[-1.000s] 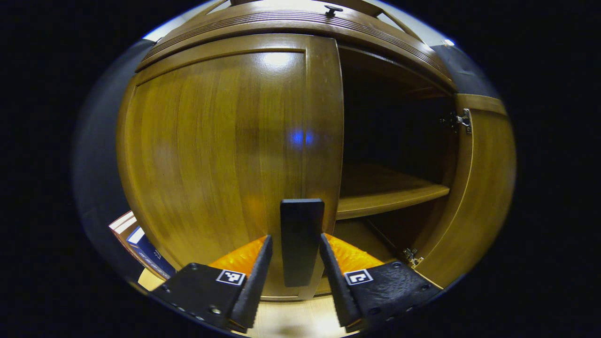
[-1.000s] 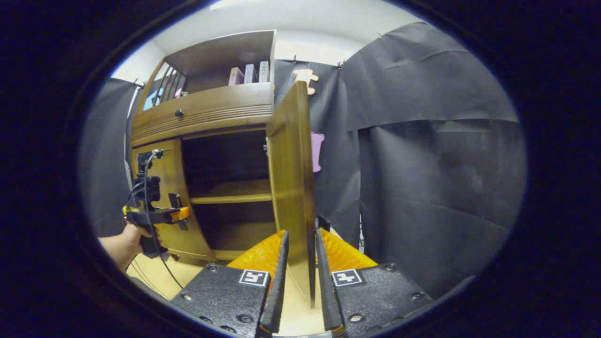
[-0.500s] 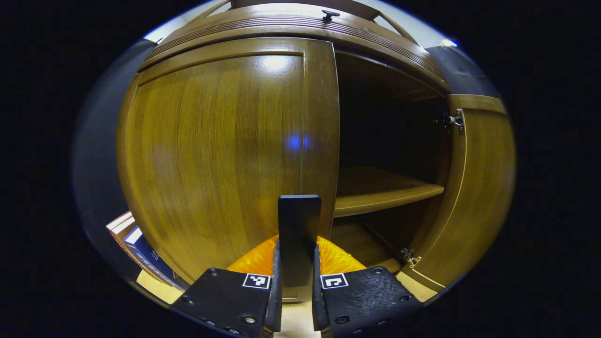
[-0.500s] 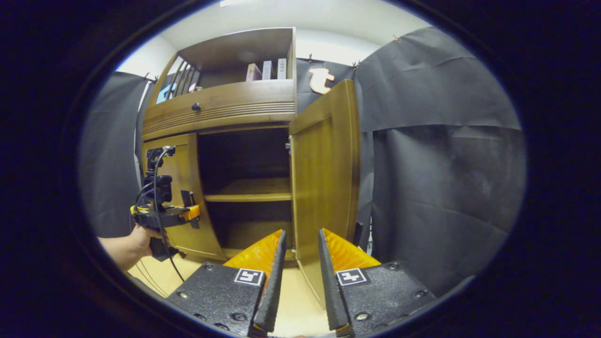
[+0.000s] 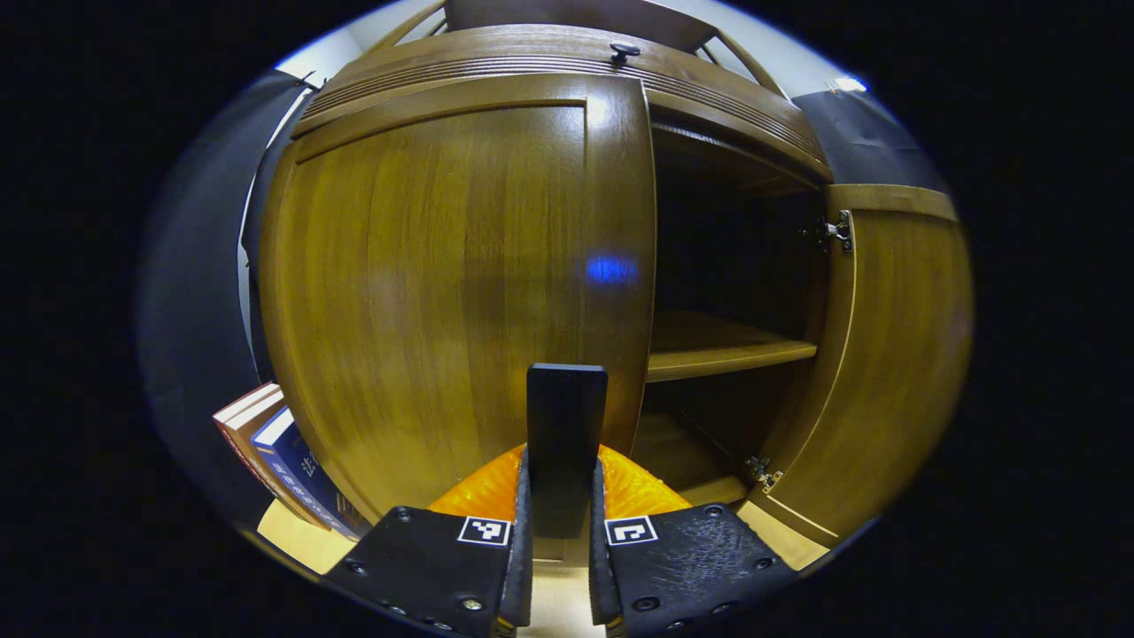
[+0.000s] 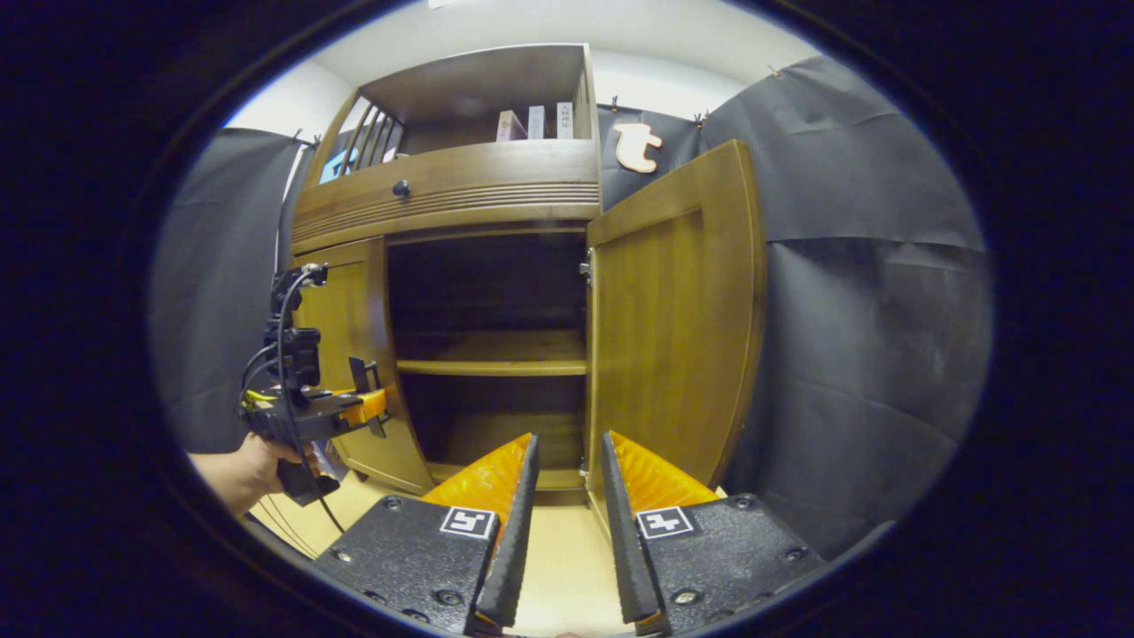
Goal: Open the right door of the double-door shoe cabinet with the right hand, and open the left door with the left hand.
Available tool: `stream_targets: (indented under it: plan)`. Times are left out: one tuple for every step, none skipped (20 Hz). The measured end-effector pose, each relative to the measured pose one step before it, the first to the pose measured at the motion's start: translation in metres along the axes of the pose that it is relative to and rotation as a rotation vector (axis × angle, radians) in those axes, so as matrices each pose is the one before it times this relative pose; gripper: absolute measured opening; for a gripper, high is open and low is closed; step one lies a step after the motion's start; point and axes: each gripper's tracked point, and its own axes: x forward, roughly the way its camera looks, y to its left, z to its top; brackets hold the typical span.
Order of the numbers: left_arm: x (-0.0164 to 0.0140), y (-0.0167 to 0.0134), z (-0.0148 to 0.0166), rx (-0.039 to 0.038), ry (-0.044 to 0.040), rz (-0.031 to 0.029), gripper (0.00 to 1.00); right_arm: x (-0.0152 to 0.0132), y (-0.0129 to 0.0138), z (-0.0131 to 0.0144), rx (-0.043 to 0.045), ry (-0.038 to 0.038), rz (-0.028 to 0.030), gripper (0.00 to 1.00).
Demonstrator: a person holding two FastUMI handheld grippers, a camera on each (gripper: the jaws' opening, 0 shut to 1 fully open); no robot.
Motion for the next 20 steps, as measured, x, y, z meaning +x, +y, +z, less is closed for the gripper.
stream_targets:
  plan:
    - [-0.0048, 0.00054, -0.0007, -0.00125, -0.00053, -0.00365, 0.25, 0.00172, 0.00167, 0.00226, 0.0, -0.00438, 0.00367, 0.45]
    - [-0.00342, 0.00096, -0.00024, 0.00687, -0.00206, -0.00414, 0.25, 0.00274, 0.0017, 0.00136, 0.00061, -0.0023, 0.00393, 0.45]
    - [-0.00417, 0.00052, -0.00171, 0.00435, 0.00281, -0.00126, 0.24, 0.0024, 0.00335, 0.00062, 0.00181, 0.00043, 0.00821, 0.45]
    - [-0.00314, 0.0012, -0.00014, 0.00163, 0.00286, 0.00078, 0.24, 0.00311, 0.00386, -0.00029, 0.00099, 0.00147, 0.00886, 0.45]
    - [-0.00361, 0.00009, -0.00078, -0.00178, 0.00408, 0.00217, 0.24, 0.00218, 0.00389, 0.0007, -0.00083, 0.00173, 0.01052, 0.45]
    - [-0.00387, 0.00099, -0.00076, -0.00289, 0.00143, 0.00198, 0.25, 0.00135, 0.0034, -0.00126, -0.00228, 0.00151, 0.00805, 0.46]
    - [-0.00422, 0.00117, -0.00115, -0.00268, 0.00078, 0.00158, 0.25, 0.00249, 0.00367, 0.0, -0.00243, 0.00128, 0.00689, 0.45]
    - [-0.00434, 0.0013, -0.00035, -0.00181, -0.00065, 0.00043, 0.25, 0.00264, 0.00434, -0.00129, -0.00139, 0.00222, 0.01159, 0.45]
    - [-0.00462, 0.00105, -0.00113, 0.00013, -0.00251, -0.0021, 0.25, 0.00285, 0.00397, -0.0007, -0.00279, 0.00313, 0.00973, 0.45]
    - [-0.00408, 0.00187, -0.00057, -0.00219, -0.00605, -0.00514, 0.25, 0.00287, 0.00539, -0.00097, -0.00211, 0.00262, 0.01389, 0.45]
    - [-0.00528, 0.00056, -0.00063, -0.00334, -0.00216, -0.00448, 0.25, 0.00273, 0.00471, -0.00023, -0.00006, 0.00159, 0.01149, 0.46]
    - [-0.00482, 0.00189, -0.00061, -0.00041, -0.00189, -0.00207, 0.25, 0.00203, 0.00474, -0.00036, 0.00185, 0.00237, 0.01364, 0.45]
    - [-0.00517, 0.00223, -0.0015, -0.00111, 0.00174, 0.00361, 0.25, 0.00329, 0.00466, 0.00061, 0.00239, 0.00024, 0.01293, 0.45]
    - [-0.00408, 0.00158, -0.00043, 0.00108, 0.00004, 0.00422, 0.24, 0.00282, 0.00518, 0.001, 0.00105, -0.0019, 0.01182, 0.45]
    - [-0.00508, 0.00187, -0.00062, -0.00083, 0.00309, 0.00633, 0.24, 0.00191, 0.00532, 0.00088, 0.00008, -0.00047, 0.01272, 0.45]
    - [-0.00427, 0.00217, -0.00143, -0.00149, 0.00198, 0.00406, 0.24, 0.0018, 0.00613, -0.00196, -0.00159, 0.0057, 0.01705, 0.45]
    - [-0.00437, 0.00267, -0.00039, -0.00318, -0.00074, 0.00319, 0.24, 0.00225, 0.00658, -0.00194, -0.00326, 0.0123, 0.01972, 0.47]
    - [-0.00357, 0.00207, -0.00053, -0.00265, 0.00068, 0.00253, 0.24, 0.00259, 0.00505, -0.00188, -0.00125, 0.00591, 0.01009, 0.48]
    - [-0.00526, 0.00239, -0.00125, -0.00312, 0.00112, 0.00448, 0.24, 0.00169, 0.00404, -0.00024, -0.00244, 0.00321, 0.00764, 0.52]
    - [-0.004, 0.00293, -0.00093, -0.0011, 0.00047, 0.00524, 0.24, 0.00279, 0.00336, -0.00052, -0.00424, 0.00261, 0.00362, 0.56]
